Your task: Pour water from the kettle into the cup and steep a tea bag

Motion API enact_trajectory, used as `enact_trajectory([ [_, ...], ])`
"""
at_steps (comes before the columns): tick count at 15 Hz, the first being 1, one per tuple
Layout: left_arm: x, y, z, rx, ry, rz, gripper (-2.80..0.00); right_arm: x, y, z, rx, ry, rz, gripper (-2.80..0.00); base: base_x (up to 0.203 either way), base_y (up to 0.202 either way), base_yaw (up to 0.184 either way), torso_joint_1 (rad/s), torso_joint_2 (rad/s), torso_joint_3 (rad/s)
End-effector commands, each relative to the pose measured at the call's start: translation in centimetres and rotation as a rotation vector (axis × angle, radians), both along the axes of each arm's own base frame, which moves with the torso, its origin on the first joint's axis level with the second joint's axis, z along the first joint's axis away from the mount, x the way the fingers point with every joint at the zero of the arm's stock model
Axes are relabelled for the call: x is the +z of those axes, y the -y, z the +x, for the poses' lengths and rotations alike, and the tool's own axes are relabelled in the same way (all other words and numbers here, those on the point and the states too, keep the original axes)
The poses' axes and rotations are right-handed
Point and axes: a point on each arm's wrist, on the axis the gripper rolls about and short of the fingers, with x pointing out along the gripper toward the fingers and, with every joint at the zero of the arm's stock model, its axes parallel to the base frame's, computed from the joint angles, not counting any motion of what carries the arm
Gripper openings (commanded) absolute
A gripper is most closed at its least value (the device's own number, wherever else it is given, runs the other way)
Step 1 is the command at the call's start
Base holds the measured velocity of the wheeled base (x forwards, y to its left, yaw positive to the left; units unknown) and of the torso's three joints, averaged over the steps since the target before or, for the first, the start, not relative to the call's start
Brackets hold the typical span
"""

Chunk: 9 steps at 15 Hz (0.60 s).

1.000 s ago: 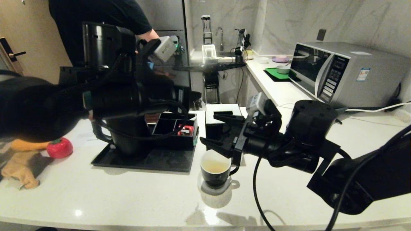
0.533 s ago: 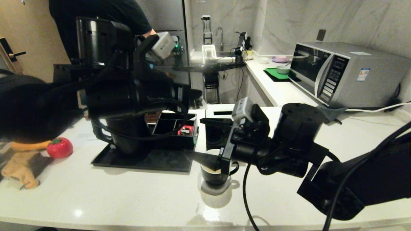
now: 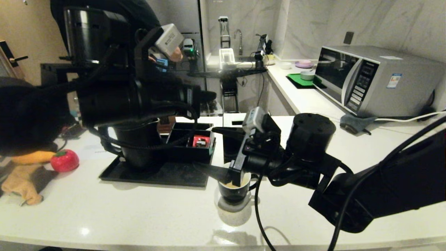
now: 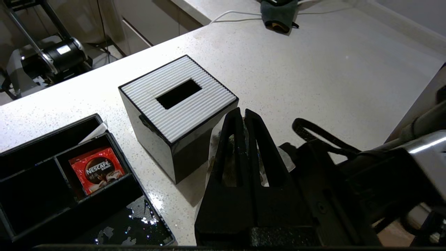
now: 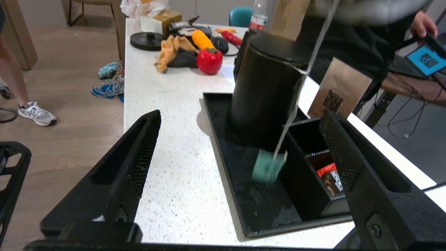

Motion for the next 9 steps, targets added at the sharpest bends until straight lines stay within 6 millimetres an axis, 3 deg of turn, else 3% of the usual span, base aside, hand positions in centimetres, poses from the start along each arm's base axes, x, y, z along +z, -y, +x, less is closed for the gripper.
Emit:
enact_trajectory([
  [1, 0.5, -0.3, -0.4, 0.001, 0.014, -0.010, -2.80, -0.6, -0.1, 0.3, -0.001, -0.006, -0.006, 0.00, 0.000, 0.000, 0.000, 0.000, 0.00, 0.000],
  [5, 0.8, -0.5, -0.7, 0.003, 0.022, -0.014, -2.80, -1.4, -0.7, 0.8, 0.004, -0.013, 0.003, 0.00, 0.000, 0.000, 0.000, 0.000, 0.00, 0.000],
  [9, 0.7, -0.4, -0.7, 0.001, 0.020, -0.013, -2.80, -0.9, -1.3, 1.4, 0.006, 0.011, 0.026, 0.00, 0.000, 0.000, 0.000, 0.000, 0.00, 0.000],
])
